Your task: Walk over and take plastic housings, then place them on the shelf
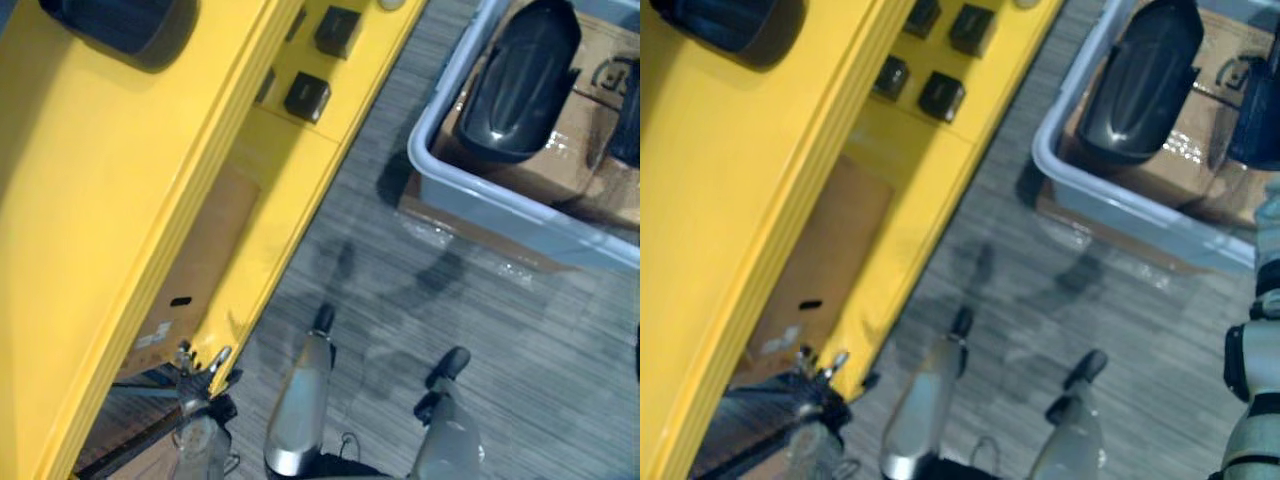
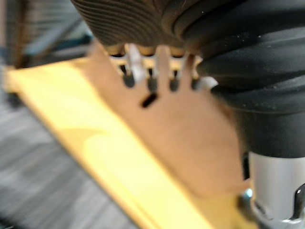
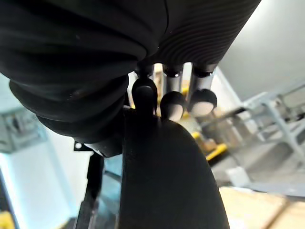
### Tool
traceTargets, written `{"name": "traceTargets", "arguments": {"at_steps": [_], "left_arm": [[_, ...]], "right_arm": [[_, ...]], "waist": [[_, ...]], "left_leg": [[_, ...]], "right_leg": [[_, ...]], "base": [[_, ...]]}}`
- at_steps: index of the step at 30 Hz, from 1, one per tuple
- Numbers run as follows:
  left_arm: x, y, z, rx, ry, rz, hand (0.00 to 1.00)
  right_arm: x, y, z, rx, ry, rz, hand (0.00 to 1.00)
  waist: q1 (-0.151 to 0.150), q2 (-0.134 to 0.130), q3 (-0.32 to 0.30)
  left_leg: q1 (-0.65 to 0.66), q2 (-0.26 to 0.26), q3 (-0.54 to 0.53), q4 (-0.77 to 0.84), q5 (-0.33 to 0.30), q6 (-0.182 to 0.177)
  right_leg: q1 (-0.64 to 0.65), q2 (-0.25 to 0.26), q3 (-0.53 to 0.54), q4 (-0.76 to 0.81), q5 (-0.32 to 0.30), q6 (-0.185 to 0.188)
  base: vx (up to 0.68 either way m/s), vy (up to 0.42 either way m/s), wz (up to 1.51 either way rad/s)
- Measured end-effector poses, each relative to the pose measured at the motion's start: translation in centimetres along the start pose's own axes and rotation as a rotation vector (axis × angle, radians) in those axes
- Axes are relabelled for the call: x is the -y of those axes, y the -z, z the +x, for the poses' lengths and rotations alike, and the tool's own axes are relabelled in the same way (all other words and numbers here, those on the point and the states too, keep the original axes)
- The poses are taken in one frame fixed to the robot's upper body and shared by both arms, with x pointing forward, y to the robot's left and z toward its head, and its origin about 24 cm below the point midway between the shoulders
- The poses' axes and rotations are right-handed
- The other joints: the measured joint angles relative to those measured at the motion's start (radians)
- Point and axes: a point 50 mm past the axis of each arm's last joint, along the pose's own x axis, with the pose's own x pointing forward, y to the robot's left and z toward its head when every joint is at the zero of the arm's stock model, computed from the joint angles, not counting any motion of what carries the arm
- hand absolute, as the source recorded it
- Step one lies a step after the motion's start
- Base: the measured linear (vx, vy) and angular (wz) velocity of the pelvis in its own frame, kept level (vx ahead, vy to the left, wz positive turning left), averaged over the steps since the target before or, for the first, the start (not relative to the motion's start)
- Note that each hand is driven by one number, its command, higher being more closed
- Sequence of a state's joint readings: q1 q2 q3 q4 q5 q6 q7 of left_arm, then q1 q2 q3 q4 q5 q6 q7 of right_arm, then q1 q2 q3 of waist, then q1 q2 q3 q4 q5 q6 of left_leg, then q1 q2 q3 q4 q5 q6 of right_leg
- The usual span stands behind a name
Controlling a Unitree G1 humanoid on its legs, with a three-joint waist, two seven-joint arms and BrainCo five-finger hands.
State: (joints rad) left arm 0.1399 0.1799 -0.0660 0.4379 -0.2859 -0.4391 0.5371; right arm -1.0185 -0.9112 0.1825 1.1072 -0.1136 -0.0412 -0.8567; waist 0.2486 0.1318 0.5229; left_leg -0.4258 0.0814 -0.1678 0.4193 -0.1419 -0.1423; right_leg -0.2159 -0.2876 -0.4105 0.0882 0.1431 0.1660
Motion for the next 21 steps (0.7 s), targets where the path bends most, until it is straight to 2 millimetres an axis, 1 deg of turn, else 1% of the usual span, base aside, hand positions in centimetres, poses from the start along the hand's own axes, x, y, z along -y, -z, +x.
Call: {"name": "traceTargets", "arguments": {"at_steps": [1,2,3,4,5,6,7,8,10,11,13,17,20,21], "left_arm": [[0.0,-0.8,0.2,0.048,-0.015,0.015,0.00],[0.0,-2.0,0.5,0.122,-0.042,0.051,0.00],[0.0,-2.6,0.6,0.156,-0.051,0.065,0.00],[-0.2,-3.6,0.9,0.212,-0.072,0.093,0.00],[-0.3,-4.4,1.4,0.254,-0.091,0.125,0.00],[-0.2,-4.9,1.8,0.276,-0.093,0.147,0.00],[-0.3,-5.3,2.1,0.295,-0.102,0.165,0.00],[-0.5,-6.2,2.5,0.338,-0.107,0.196,0.00],[-0.3,-7.2,2.8,0.384,-0.093,0.214,0.00],[-0.1,-7.4,2.9,0.398,-0.087,0.228,0.00],[0.2,-7.7,3.0,0.437,-0.069,0.280,0.00],[1.1,-8.4,3.1,0.497,-0.034,0.321,0.00],[2.9,-9.2,3.1,0.547,0.038,0.307,0.00],[3.5,-9.5,3.0,0.568,0.080,0.298,0.00]], "right_arm": [[-0.4,-0.2,-0.4,0.011,-0.004,0.015,1.00],[-0.8,-0.6,-1.0,0.031,-0.004,0.041,1.00],[-0.9,-0.8,-1.2,0.038,-0.001,0.052,1.00],[-1.2,-1.3,-1.6,0.050,0.002,0.077,1.00],[-1.4,-1.5,-2.0,0.058,0.006,0.096,1.00],[-1.6,-1.4,-2.5,0.064,0.008,0.098,1.00],[-2.0,-1.2,-3.1,0.065,-0.004,0.102,1.00],[-2.6,-1.2,-4.2,0.068,-0.018,0.117,1.00],[-2.6,-1.3,-4.6,0.078,-0.014,0.129,1.00],[-2.6,-1.4,-4.7,0.083,-0.012,0.134,1.00],[-2.8,-2.1,-5.2,0.100,-0.019,0.169,1.00],[-2.6,-3.4,-5.5,0.149,0.001,0.213,1.00],[-2.6,-4.8,-6.3,0.208,0.006,0.261,1.00],[-2.9,-5.5,-7.3,0.224,-0.012,0.299,1.00]], "waist": [[-0.003,-0.009,0.000],[-0.004,-0.025,-0.007],[-0.006,-0.032,-0.009],[-0.013,-0.049,-0.009],[-0.018,-0.060,-0.009],[-0.019,-0.067,-0.010],[-0.022,-0.078,-0.017],[-0.026,-0.100,-0.028],[-0.029,-0.115,-0.035],[-0.031,-0.118,-0.037],[-0.045,-0.128,-0.042],[-0.046,-0.144,-0.051],[-0.058,-0.170,-0.066],[-0.070,-0.186,-0.080]], "left_leg": [[0.008,0.003,0.000,-0.003,0.000,0.000],[0.012,0.007,0.002,-0.007,0.001,-0.002],[0.012,0.009,0.002,-0.009,0.003,-0.003],[0.016,0.012,0.003,-0.011,0.004,-0.006],[0.026,0.016,0.004,-0.015,0.006,-0.007],[0.038,0.017,0.004,-0.018,0.006,-0.008],[0.050,0.019,0.008,-0.028,0.009,-0.009],[0.060,0.027,0.012,-0.034,0.012,-0.011],[0.060,0.035,0.011,-0.039,0.015,-0.017],[0.063,0.037,0.012,-0.044,0.019,-0.018],[0.089,0.046,0.017,-0.060,0.025,-0.023],[0.126,0.067,0.044,-0.104,0.042,-0.031],[0.146,0.079,0.054,-0.136,0.061,-0.039],[0.153,0.083,0.060,-0.150,0.067,-0.041]], "right_leg": [[0.010,0.003,-0.001,-0.006,0.001,-0.001],[0.010,0.007,0.000,-0.009,0.003,-0.004],[0.010,0.009,0.000,-0.011,0.004,-0.005],[0.011,0.012,0.000,-0.012,0.005,-0.007],[0.020,0.015,0.001,-0.013,0.005,-0.007],[0.032,0.017,0.001,-0.015,0.005,-0.007],[0.041,0.017,0.001,-0.020,0.005,-0.008],[0.046,0.025,0.003,-0.024,0.006,-0.013],[0.045,0.034,0.002,-0.027,0.007,-0.017],[0.046,0.036,0.002,-0.028,0.009,-0.020],[0.066,0.045,0.005,-0.037,0.013,-0.026],[0.077,0.062,0.022,-0.058,0.020,-0.038],[0.078,0.075,0.029,-0.073,0.031,-0.044],[0.079,0.079,0.032,-0.080,0.033,-0.046]], "base": [[0.00,-0.016,-0.04],[0.00,-0.012,-0.04],[-0.03,-0.009,-0.07],[-0.02,-0.008,-0.06],[-0.03,-0.009,-0.05],[-0.03,-0.005,-0.03],[-0.03,-0.012,-0.08],[-0.03,-0.016,-0.09],[-0.04,-0.028,-0.06],[-0.05,-0.029,-0.05],[-0.04,-0.020,-0.07],[-0.03,-0.032,-0.16],[0.01,-0.026,-0.11],[0.05,-0.011,-0.16]]}}
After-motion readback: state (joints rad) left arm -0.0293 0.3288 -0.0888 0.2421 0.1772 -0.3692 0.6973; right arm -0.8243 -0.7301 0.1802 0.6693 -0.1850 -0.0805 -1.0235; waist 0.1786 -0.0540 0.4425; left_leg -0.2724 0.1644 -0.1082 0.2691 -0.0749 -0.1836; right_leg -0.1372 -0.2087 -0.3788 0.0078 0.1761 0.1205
